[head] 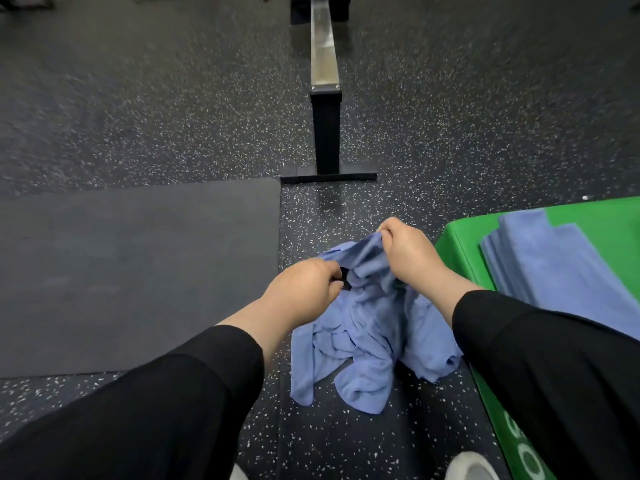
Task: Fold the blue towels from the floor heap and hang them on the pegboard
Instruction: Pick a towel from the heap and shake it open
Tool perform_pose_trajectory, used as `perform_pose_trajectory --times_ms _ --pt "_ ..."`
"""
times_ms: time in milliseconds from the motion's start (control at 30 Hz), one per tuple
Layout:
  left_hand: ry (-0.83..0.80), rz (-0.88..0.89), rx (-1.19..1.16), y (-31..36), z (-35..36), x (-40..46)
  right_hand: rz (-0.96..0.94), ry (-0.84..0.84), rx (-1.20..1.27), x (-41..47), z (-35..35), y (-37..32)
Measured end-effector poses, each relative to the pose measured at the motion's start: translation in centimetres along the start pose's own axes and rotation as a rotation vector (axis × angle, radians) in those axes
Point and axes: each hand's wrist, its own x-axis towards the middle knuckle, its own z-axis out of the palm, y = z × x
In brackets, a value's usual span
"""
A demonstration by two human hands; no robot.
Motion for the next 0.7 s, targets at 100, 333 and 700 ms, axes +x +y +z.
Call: perform_pose_trajectory --times_ms 100,333,700 --pt "0.146 -0.051 -0.162 1.7 -3.9 -1.8 -0.066 0.019 0.012 -1.3 -4.3 -3.8" --pt "0.346 -0.051 -0.412 7.7 -11.4 -8.1 -0.264 0.000 0.089 -8.7 -14.0 -11.7" --pt "0.341 -0.139 -0.434 10.0 -11.0 -16.6 -0.340 0.221 0.301 -20.3 -21.1 -14.4"
